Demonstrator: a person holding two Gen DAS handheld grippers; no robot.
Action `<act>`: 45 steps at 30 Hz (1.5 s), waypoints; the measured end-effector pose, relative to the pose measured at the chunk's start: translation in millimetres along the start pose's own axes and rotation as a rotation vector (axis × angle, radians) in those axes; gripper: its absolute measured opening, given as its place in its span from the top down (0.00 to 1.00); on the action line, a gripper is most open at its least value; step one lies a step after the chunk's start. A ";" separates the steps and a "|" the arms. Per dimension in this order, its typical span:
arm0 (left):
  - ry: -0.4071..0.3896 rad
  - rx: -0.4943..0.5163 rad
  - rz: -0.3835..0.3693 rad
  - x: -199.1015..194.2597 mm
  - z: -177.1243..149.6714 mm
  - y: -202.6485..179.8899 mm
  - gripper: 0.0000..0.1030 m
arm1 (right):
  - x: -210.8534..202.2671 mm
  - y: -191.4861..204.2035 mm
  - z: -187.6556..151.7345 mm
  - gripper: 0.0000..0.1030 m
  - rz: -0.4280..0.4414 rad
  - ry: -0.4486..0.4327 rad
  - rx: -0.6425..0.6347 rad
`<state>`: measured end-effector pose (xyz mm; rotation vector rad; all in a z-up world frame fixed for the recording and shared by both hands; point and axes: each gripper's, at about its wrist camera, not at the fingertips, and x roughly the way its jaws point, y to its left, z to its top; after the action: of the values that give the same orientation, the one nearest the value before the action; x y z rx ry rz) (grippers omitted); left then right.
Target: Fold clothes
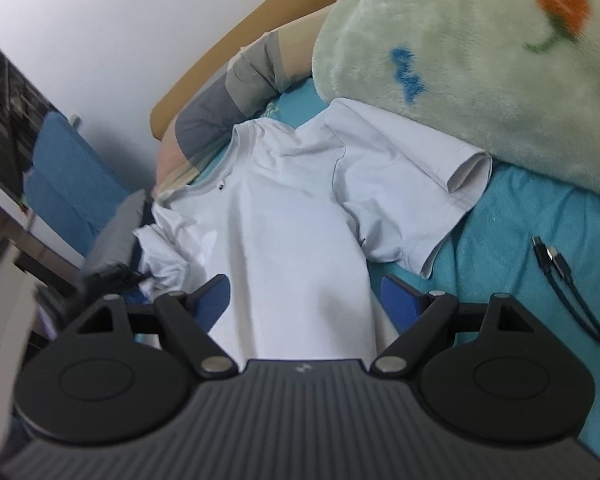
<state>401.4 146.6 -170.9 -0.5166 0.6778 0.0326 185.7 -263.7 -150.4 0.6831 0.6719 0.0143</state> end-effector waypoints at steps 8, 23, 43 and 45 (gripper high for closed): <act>0.004 0.151 0.065 -7.1 72.6 30.7 0.99 | 16.5 25.6 -12.4 0.18 -0.096 -0.041 -0.169; 0.017 0.208 0.276 -37.0 97.4 90.0 0.67 | 23.2 57.2 -23.3 0.19 -0.110 -0.114 -0.363; 0.557 0.400 0.189 -249.1 -134.5 93.7 0.73 | -82.2 39.1 -34.9 0.19 0.007 -0.110 -0.321; 0.550 0.413 0.199 -258.0 -135.2 87.3 0.92 | -96.8 35.5 -36.2 0.19 0.003 -0.122 -0.323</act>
<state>102.5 194.9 -142.3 -0.0490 1.2398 -0.0645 95.3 -236.6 -95.2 0.3704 0.5349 0.0821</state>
